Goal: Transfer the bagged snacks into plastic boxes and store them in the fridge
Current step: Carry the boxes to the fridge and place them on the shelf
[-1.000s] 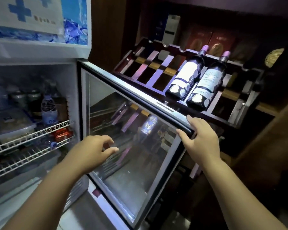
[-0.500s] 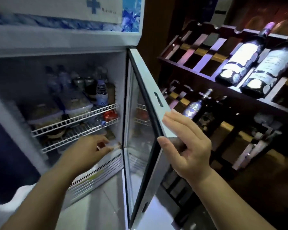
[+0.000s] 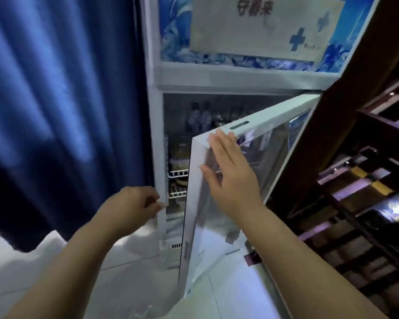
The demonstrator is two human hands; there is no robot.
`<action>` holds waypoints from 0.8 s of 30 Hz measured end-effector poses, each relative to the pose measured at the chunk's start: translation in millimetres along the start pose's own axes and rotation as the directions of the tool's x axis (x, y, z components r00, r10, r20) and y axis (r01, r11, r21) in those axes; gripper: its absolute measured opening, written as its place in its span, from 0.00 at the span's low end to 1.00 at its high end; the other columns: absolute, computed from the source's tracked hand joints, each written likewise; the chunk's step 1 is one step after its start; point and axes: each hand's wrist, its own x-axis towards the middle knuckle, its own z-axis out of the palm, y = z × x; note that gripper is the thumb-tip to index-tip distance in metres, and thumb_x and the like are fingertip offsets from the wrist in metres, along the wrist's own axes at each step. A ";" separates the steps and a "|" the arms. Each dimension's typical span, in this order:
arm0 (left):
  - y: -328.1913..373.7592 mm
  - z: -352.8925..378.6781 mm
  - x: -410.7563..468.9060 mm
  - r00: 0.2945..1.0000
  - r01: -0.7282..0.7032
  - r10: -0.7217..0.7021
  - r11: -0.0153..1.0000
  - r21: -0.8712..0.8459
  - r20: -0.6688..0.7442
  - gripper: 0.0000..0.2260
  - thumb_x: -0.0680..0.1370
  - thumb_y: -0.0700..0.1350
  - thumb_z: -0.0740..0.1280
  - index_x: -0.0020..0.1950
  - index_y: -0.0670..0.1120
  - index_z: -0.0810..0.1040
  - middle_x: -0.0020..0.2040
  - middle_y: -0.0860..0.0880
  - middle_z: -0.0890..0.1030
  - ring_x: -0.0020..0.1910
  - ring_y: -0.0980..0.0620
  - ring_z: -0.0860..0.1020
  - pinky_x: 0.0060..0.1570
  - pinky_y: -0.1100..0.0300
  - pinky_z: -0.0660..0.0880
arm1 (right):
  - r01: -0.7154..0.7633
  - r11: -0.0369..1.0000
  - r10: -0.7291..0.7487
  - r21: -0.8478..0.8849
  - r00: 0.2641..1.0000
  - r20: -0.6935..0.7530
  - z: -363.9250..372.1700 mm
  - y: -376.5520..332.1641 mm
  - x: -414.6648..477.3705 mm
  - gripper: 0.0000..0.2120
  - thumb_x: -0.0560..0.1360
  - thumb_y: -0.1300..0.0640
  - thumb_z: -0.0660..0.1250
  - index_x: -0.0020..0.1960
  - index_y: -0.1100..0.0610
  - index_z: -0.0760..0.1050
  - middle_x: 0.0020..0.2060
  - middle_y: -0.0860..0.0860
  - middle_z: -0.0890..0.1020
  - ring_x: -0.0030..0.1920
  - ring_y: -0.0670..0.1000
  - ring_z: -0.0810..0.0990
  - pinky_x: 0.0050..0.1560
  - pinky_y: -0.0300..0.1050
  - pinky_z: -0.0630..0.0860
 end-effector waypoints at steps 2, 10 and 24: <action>-17.3 -9.0 1.8 0.999 0.051 -0.050 0.998 0.028 -0.022 0.08 0.75 0.56 0.66 0.42 0.52 0.78 0.34 0.55 0.80 0.34 0.58 0.77 0.35 0.62 0.73 | -0.009 1.000 0.012 -0.030 0.994 0.108 19.4 -3.3 21.9 0.30 0.77 0.53 0.63 0.74 0.63 0.59 0.74 0.59 0.63 0.75 0.62 0.58 0.72 0.59 0.63; -52.7 -33.0 26.3 0.969 0.234 -0.229 0.971 0.052 -0.097 0.11 0.74 0.58 0.65 0.45 0.52 0.77 0.42 0.51 0.80 0.37 0.50 0.76 0.43 0.57 0.76 | 0.068 0.977 0.025 -0.203 0.906 0.423 77.9 2.5 101.7 0.37 0.80 0.48 0.57 0.77 0.58 0.38 0.77 0.55 0.39 0.77 0.57 0.38 0.77 0.53 0.43; -63.5 -36.7 79.7 0.904 0.383 -0.376 0.924 -0.001 -0.204 0.11 0.73 0.58 0.66 0.36 0.55 0.70 0.39 0.53 0.78 0.39 0.50 0.77 0.39 0.60 0.72 | 0.173 0.949 0.006 -0.263 0.825 0.565 126.3 32.2 175.0 0.40 0.77 0.52 0.60 0.77 0.58 0.37 0.77 0.52 0.35 0.76 0.55 0.36 0.74 0.57 0.40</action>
